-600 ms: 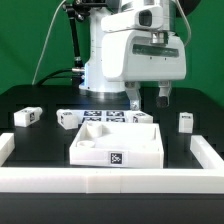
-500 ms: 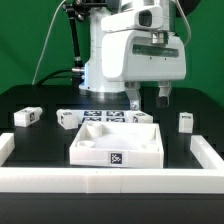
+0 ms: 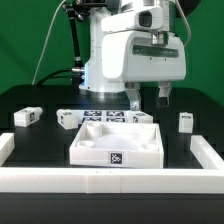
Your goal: Assemble one leg
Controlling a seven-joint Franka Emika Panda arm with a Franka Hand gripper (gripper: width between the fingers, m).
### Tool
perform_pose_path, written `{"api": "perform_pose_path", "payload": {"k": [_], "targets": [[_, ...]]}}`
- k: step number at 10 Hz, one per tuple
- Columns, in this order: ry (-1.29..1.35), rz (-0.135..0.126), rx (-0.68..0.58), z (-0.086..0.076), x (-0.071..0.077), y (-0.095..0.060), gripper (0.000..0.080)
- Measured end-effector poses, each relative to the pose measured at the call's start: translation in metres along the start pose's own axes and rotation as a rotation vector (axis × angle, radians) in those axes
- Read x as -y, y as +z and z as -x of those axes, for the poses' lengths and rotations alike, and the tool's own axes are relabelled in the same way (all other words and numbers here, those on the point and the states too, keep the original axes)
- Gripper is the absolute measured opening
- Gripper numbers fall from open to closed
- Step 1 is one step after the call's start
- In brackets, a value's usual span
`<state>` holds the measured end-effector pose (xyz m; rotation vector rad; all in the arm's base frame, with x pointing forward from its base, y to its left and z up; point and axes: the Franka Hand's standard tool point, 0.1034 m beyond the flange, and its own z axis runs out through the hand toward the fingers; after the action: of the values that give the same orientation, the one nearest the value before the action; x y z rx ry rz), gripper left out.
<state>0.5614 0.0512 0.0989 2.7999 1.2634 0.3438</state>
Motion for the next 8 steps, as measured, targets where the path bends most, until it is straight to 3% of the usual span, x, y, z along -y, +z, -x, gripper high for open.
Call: {"api": "perform_pose_path", "payload": {"k": [3, 7, 8], "targets": [[-0.160, -0.005, 0.026, 0.005, 0.004, 0.000, 0.0650], [-0.345, -0.088, 0.134, 0.031, 0.017, 0.010, 0.0650], [-0.344, -0.090, 0.136, 0.031, 0.017, 0.011, 0.0650]]}}
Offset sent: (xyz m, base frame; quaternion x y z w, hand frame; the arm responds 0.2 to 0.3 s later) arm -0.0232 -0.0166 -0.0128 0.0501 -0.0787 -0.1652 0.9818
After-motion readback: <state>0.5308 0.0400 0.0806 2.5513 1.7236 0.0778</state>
